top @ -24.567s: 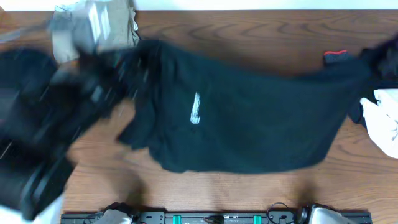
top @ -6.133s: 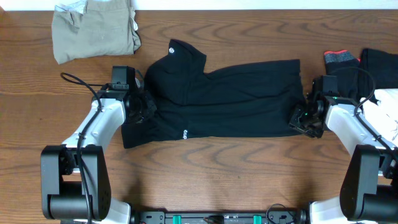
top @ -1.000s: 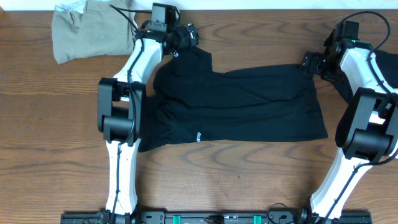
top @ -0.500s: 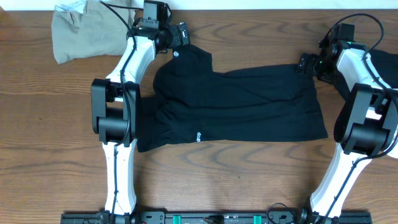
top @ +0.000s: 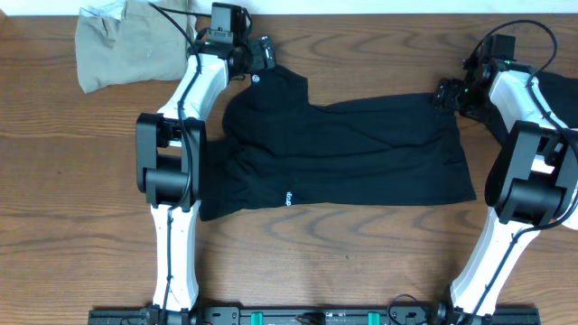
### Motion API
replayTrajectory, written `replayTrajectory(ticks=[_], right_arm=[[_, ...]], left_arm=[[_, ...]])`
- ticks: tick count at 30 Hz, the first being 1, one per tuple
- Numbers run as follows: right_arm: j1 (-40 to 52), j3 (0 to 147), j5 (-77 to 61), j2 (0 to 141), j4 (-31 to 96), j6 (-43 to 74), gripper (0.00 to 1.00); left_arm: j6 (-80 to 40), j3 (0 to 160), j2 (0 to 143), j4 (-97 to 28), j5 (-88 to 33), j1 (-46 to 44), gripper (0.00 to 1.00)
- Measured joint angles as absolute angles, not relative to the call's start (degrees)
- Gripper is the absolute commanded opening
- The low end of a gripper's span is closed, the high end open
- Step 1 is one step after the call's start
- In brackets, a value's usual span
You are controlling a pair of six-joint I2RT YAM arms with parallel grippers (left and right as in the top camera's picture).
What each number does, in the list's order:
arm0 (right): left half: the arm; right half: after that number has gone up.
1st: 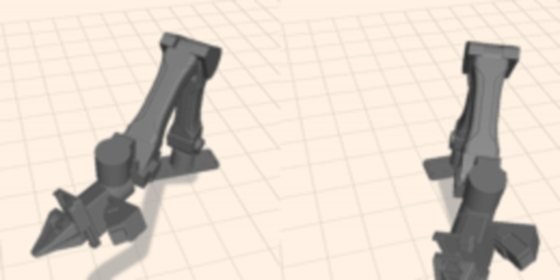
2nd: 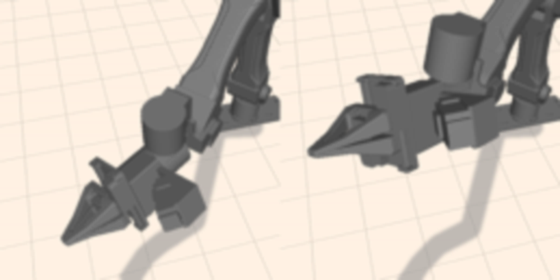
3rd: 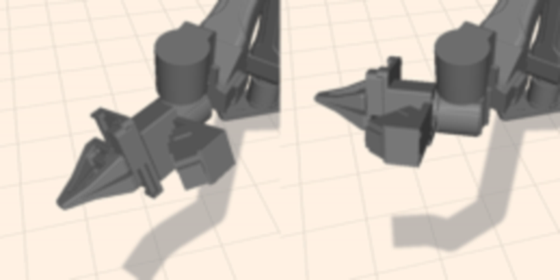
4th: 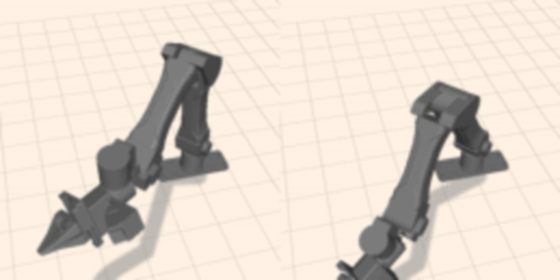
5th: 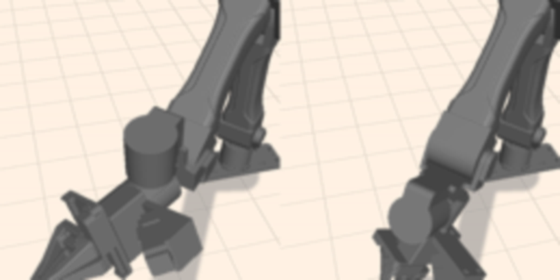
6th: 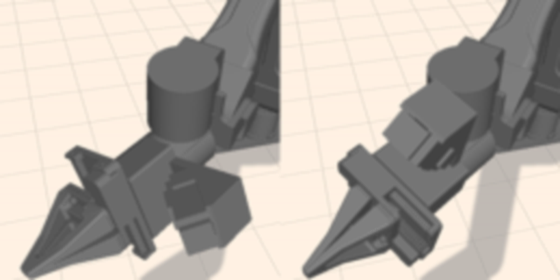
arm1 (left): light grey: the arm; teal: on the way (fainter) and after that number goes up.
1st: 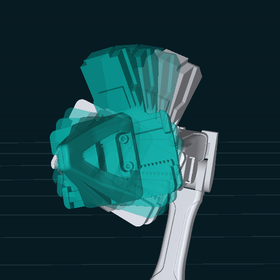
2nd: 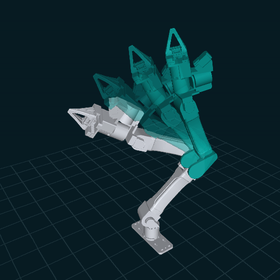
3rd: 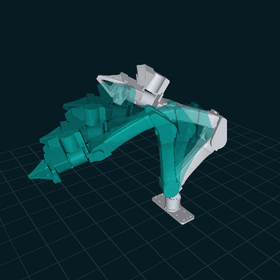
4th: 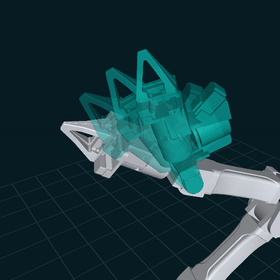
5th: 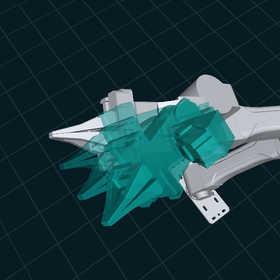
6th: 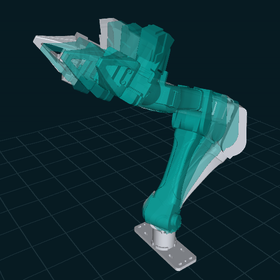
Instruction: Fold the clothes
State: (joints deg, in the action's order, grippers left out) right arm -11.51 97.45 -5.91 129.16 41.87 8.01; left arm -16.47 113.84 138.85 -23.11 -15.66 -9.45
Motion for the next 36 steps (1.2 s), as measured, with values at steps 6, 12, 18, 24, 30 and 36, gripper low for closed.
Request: replayTrajectory(ticks=[6, 12, 18, 24, 30, 36], right_arm=[[-10.96, 97.45, -5.85, 129.34, 40.38, 7.94, 0.86], [-9.5, 97.45, -5.78, 129.54, 39.16, 7.84, 0.84], [-8.71, 97.45, -5.78, 129.6, 38.92, 7.84, 0.85], [-8.71, 97.45, -5.69, 129.6, 38.96, 7.77, 0.78], [-8.71, 97.45, -5.52, 129.75, 38.89, 7.31, 0.45], [-8.71, 97.45, -5.58, 129.93, 38.92, 7.44, 0.11]], left_arm=[[-16.45, 113.84, 140.4, -22.98, -15.68, -9.82, 0.94], [-16.47, 113.84, 140.49, -22.52, -15.66, -9.82, 0.94], [-16.47, 113.84, 140.62, -22.52, -15.66, -10.0, 0.94], [-16.29, 114.19, 141.62, -22.04, -15.29, -10.41, 0.8], [-16.38, 114.41, 142.12, -22.2, -15.0, -10.63, 0.5], [-16.36, 114.41, 142.34, -22.39, -15.03, -10.61, 0.25]])
